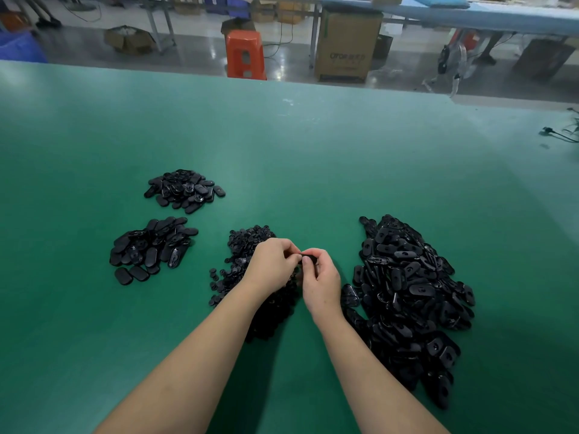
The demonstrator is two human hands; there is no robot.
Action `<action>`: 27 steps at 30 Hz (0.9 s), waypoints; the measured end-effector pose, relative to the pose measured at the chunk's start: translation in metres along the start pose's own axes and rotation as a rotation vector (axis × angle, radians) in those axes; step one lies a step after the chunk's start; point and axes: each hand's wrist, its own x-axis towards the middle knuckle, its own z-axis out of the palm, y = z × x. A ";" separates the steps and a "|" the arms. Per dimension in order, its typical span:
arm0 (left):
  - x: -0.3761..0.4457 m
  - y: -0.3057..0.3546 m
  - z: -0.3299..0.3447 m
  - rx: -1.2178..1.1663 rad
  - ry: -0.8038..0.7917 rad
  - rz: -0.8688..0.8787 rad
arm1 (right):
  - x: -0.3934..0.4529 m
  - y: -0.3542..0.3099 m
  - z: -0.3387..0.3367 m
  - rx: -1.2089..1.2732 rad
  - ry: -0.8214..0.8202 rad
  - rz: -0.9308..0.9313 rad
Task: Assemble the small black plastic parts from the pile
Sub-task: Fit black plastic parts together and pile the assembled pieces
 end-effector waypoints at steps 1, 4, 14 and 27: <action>0.000 0.000 0.000 0.004 0.003 0.001 | 0.000 0.000 0.000 -0.011 -0.001 -0.005; -0.001 -0.003 0.001 -0.004 0.003 0.000 | 0.000 -0.001 0.001 -0.033 0.000 -0.015; 0.000 -0.005 0.005 0.311 0.067 0.191 | -0.001 -0.004 0.000 0.092 0.037 0.076; -0.027 -0.127 -0.097 0.108 0.649 -0.284 | -0.005 -0.009 -0.001 0.092 -0.012 0.075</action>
